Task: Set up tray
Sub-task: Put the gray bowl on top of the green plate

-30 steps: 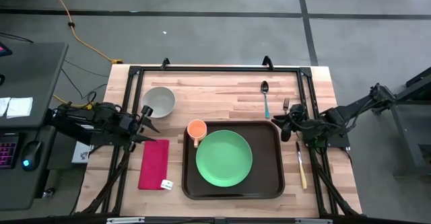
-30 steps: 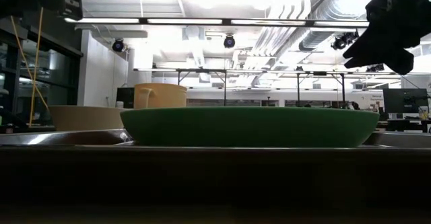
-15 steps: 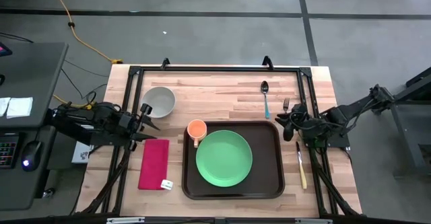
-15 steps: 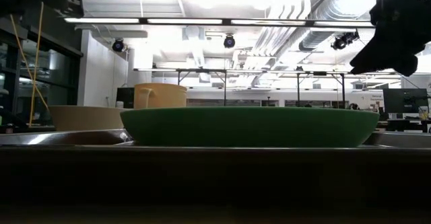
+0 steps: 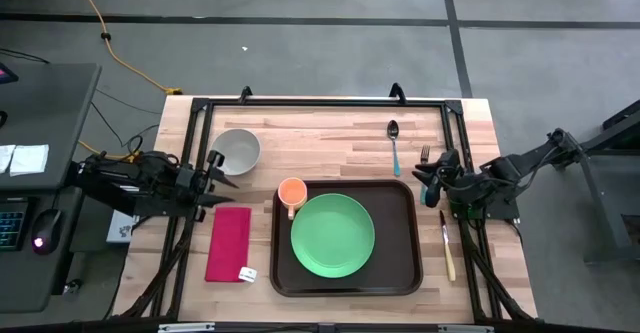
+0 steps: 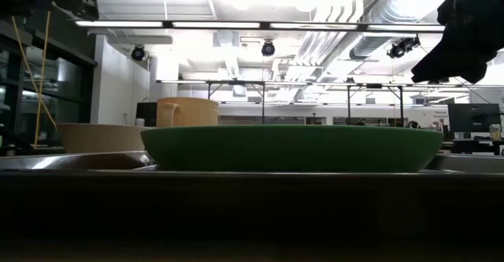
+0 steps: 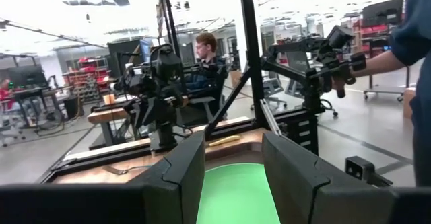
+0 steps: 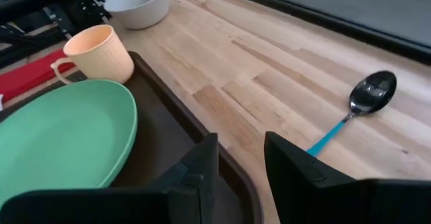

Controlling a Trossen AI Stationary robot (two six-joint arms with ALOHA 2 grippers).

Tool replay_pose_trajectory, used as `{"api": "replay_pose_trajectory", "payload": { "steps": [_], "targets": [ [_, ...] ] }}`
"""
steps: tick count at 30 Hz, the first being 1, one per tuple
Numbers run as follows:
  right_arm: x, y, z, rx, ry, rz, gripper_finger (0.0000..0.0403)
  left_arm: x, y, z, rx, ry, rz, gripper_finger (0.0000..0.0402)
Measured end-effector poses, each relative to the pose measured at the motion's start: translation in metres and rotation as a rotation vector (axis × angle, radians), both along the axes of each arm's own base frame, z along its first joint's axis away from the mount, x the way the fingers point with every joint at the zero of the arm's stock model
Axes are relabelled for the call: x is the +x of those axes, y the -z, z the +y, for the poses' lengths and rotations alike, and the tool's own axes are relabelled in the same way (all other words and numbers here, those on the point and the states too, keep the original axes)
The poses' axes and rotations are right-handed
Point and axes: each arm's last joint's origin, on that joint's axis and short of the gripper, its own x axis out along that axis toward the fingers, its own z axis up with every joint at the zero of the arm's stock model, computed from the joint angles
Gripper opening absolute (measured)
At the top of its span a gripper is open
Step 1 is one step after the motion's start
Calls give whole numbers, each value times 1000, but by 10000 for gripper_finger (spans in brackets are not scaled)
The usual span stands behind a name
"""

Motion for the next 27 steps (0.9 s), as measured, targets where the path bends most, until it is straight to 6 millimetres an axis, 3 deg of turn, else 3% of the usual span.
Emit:
{"api": "replay_pose_trajectory", "payload": {
  "steps": [6, 17, 27],
  "targets": [
    [2, 3, 1, -30, -25, -21, 99, 0, -1, 0, -11, -6, -10, 179],
    [17, 52, 8, 73, -34, -252, 99, -1, -5, 0, -22, -6, -50, 179],
    [17, 55, 7, 29, -30, -250, 99, -1, -5, 0, -25, -2, -44, 179]
  ]
}}
